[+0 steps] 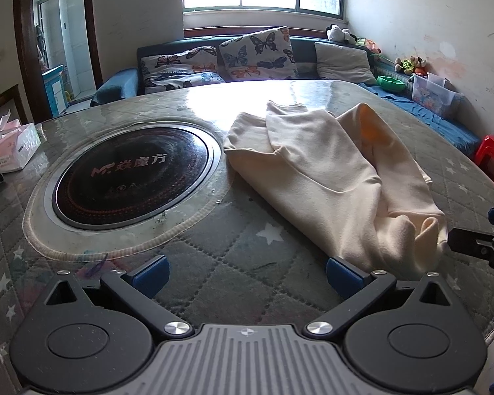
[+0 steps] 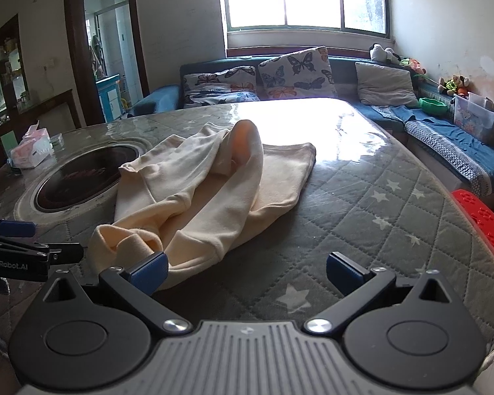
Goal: Fold clothes
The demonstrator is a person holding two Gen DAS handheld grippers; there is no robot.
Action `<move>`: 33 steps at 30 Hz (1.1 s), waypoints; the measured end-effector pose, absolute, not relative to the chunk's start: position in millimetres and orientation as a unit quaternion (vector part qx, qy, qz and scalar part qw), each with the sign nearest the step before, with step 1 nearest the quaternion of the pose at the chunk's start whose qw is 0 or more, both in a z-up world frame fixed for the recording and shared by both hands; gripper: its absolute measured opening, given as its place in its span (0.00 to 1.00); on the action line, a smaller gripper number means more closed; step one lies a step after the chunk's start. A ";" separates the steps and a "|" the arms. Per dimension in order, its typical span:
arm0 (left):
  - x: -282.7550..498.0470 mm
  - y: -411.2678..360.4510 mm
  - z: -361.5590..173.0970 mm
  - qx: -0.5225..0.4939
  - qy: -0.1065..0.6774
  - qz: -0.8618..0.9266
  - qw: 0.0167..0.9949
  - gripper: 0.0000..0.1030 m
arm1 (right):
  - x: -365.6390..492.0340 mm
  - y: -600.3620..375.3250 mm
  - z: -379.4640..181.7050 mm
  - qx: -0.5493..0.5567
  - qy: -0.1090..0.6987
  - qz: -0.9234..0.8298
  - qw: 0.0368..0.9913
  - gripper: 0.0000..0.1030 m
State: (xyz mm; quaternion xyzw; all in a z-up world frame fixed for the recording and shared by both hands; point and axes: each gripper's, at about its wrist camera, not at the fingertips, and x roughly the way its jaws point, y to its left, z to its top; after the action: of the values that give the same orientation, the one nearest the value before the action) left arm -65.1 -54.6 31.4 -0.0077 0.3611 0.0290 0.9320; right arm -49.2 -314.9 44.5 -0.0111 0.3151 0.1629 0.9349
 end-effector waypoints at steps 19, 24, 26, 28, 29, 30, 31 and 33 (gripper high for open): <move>-50.1 -52.0 37.7 0.001 0.359 0.031 0.933 1.00 | -37.0 -308.0 46.9 -0.024 0.321 0.171 0.931 1.00; -40.5 -50.5 43.3 0.007 0.354 0.031 0.935 1.00 | -26.2 -304.8 50.8 -0.037 0.319 0.171 0.931 1.00; -35.2 -51.4 44.6 0.012 0.354 0.028 0.935 1.00 | -19.0 -303.4 52.4 -0.042 0.319 0.172 0.931 1.00; -29.3 -53.3 45.6 0.019 0.354 0.026 0.935 1.00 | -10.9 -302.0 54.3 -0.048 0.319 0.172 0.931 0.98; -26.0 -54.4 46.0 0.022 0.354 0.024 0.935 1.00 | -6.1 -301.5 55.6 -0.050 0.318 0.172 0.931 0.96; -23.0 -55.5 46.4 0.025 0.355 0.023 0.934 1.00 | -1.4 -300.9 57.0 -0.053 0.318 0.173 0.931 0.96; -19.5 -57.2 46.9 0.028 0.355 0.021 0.934 1.00 | 3.4 -300.4 58.3 -0.056 0.317 0.173 0.931 0.95; -12.5 -59.7 47.9 0.033 0.354 0.018 0.934 1.00 | 15.3 -299.2 62.2 -0.062 0.316 0.173 0.931 0.92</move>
State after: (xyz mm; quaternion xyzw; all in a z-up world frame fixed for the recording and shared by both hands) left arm -12.5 -59.7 47.9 0.0332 0.3542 0.0178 0.9344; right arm 15.3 -299.2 62.2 -0.0617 0.3160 0.1730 0.9308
